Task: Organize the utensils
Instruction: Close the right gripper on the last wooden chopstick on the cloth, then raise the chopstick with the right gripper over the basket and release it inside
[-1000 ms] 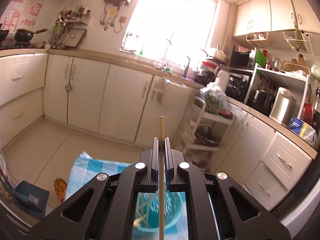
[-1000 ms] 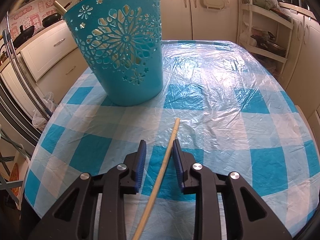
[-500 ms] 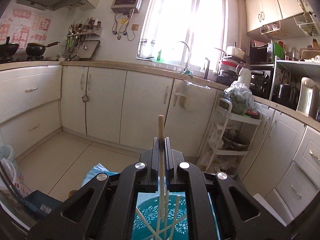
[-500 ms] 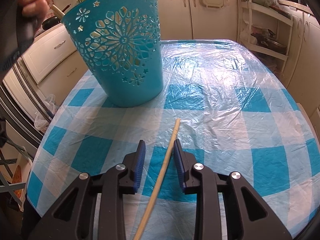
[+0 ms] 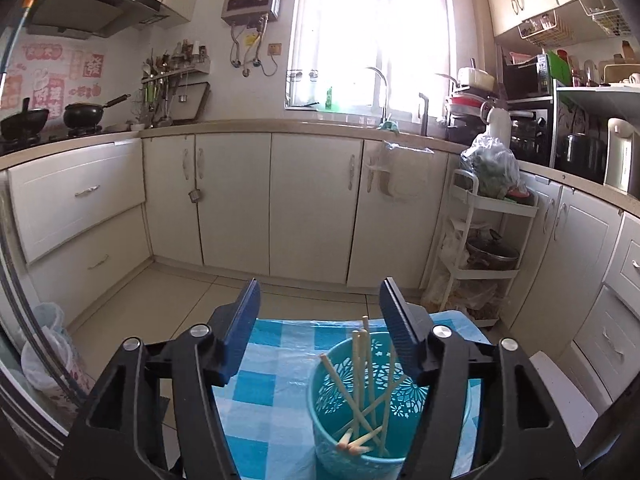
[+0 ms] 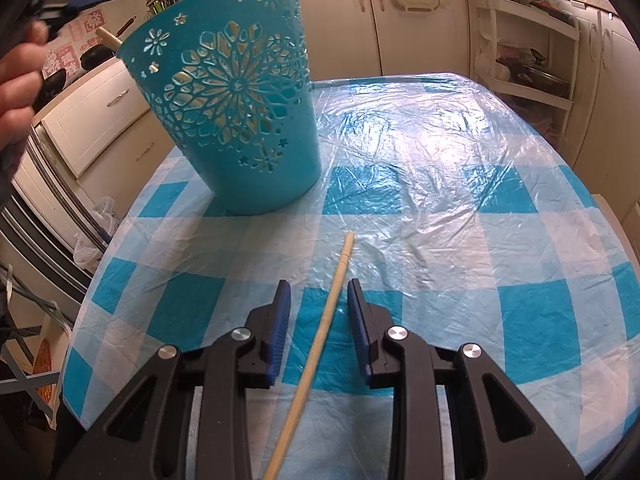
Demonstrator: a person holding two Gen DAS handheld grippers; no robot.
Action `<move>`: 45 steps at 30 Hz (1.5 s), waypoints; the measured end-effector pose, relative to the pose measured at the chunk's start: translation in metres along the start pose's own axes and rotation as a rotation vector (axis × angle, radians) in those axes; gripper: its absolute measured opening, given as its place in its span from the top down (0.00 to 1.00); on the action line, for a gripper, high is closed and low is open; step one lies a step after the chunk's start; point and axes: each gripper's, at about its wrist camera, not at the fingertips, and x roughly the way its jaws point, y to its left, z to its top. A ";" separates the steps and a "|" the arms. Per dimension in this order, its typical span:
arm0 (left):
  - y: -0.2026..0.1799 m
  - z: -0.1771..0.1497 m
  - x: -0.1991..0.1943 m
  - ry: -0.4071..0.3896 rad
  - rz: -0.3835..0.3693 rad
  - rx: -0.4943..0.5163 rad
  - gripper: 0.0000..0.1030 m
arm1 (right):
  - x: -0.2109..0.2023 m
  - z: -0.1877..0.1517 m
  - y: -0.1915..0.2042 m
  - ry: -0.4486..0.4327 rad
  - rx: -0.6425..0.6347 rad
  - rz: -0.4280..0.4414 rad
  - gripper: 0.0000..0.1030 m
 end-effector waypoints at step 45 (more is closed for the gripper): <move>0.043 -0.136 -0.055 0.418 0.044 0.052 0.17 | -0.097 0.049 -0.004 -0.180 0.176 0.321 0.94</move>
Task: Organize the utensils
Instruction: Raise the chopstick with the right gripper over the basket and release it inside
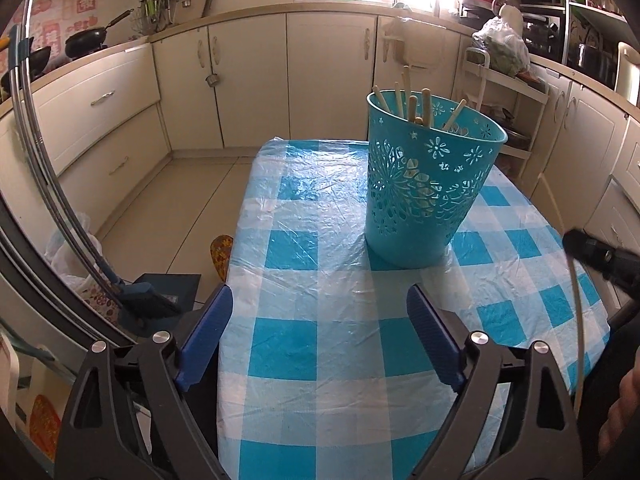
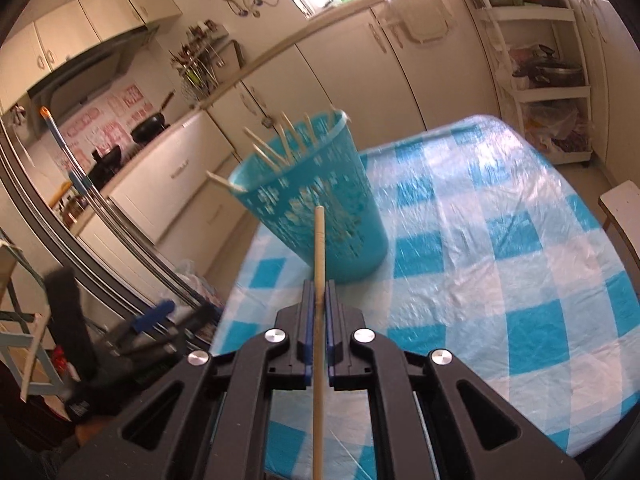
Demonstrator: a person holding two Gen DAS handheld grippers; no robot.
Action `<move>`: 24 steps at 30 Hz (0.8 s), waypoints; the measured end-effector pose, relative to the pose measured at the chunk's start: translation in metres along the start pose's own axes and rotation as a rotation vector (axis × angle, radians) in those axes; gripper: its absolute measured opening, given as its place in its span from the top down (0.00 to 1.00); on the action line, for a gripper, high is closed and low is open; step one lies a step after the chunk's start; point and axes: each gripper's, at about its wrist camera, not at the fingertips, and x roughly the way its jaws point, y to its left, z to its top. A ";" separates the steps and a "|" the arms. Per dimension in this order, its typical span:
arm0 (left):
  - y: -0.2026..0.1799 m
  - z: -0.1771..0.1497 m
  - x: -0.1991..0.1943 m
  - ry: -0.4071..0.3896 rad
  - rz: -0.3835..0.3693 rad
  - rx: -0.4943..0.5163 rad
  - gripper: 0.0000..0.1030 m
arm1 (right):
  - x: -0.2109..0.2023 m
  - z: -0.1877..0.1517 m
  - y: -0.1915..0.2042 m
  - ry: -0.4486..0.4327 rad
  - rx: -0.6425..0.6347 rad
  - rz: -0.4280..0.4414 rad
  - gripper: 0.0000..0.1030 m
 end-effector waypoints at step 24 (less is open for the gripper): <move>0.015 0.003 0.016 0.035 0.011 -0.047 0.11 | 0.082 0.126 0.054 -0.441 -0.122 -0.168 0.94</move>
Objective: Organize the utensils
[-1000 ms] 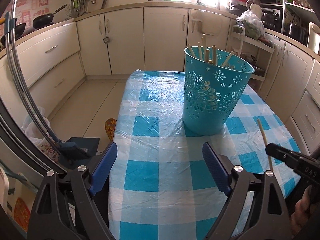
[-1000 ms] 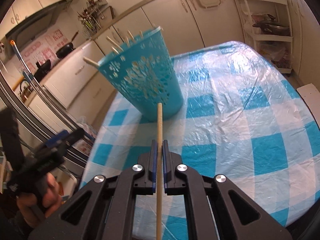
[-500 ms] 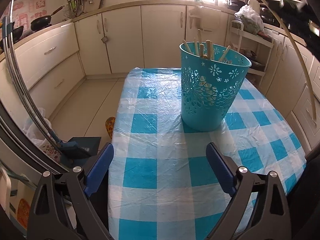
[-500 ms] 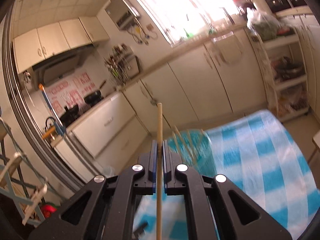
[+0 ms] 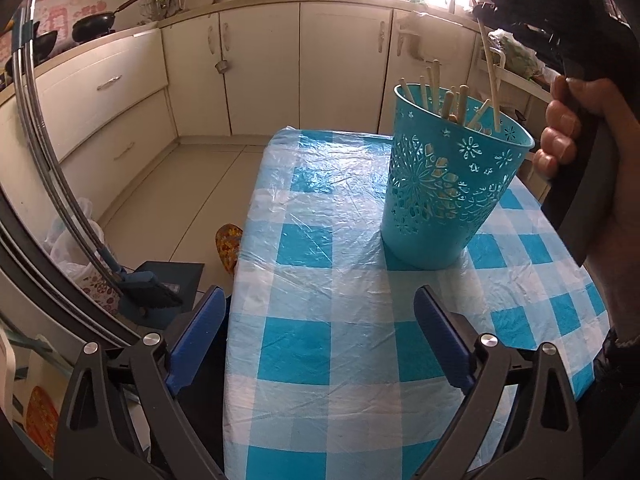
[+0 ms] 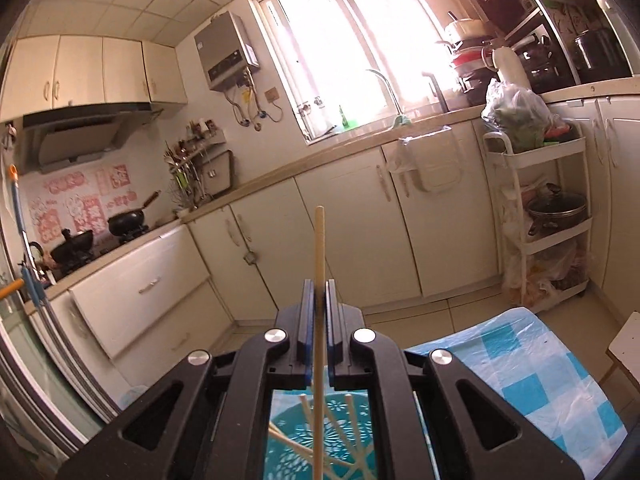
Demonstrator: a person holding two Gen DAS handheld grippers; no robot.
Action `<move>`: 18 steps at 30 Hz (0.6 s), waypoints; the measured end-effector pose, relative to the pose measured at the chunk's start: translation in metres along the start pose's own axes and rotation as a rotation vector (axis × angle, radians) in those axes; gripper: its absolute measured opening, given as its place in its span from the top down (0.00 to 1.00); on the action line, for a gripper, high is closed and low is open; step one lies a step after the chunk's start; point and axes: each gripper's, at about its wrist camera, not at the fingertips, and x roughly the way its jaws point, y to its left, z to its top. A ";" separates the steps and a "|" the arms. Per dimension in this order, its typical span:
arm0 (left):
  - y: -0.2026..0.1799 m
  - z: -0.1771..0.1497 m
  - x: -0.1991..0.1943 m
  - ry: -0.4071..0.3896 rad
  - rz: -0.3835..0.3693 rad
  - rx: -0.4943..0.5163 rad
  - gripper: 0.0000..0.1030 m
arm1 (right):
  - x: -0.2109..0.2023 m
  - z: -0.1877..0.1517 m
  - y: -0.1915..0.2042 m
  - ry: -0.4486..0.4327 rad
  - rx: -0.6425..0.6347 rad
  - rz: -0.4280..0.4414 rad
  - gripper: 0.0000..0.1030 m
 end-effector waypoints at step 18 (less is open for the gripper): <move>0.004 0.019 -0.041 -0.055 0.005 -0.021 0.07 | -0.041 -0.051 -0.002 0.147 -0.077 0.030 0.91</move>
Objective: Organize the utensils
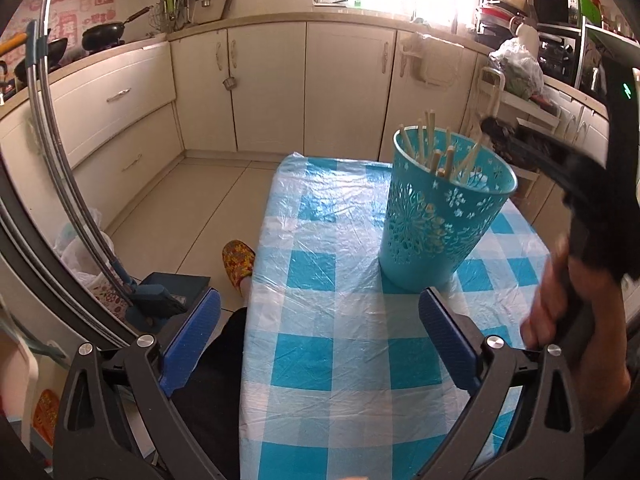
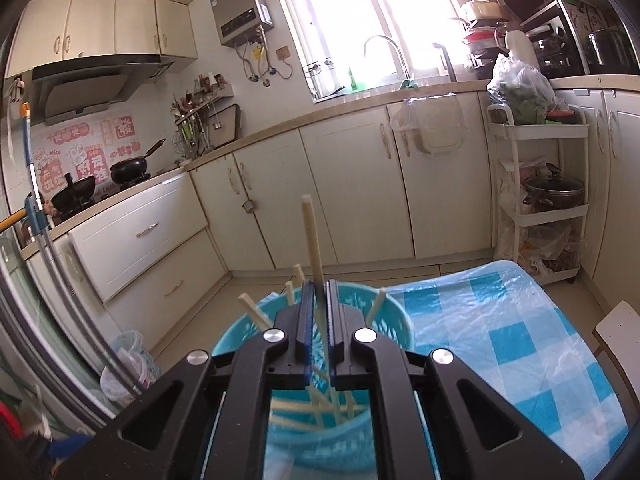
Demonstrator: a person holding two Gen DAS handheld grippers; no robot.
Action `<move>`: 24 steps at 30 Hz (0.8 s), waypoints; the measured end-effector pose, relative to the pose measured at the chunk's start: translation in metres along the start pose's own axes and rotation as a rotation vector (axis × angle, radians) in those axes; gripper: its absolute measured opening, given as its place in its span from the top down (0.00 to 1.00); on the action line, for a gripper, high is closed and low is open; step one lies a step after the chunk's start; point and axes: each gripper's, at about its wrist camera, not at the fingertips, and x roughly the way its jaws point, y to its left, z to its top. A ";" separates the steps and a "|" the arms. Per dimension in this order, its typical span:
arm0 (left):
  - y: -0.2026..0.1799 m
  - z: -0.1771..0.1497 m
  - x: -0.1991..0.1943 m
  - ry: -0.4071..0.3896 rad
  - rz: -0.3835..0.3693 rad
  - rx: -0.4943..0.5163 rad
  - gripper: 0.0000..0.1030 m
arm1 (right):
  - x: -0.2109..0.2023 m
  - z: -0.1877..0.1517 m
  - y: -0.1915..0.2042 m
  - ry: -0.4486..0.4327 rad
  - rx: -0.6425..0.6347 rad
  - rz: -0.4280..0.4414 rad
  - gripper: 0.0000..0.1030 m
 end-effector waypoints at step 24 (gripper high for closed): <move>-0.010 0.015 -0.198 -0.203 0.035 0.023 0.07 | -0.230 0.027 0.061 -0.020 0.038 -0.002 0.07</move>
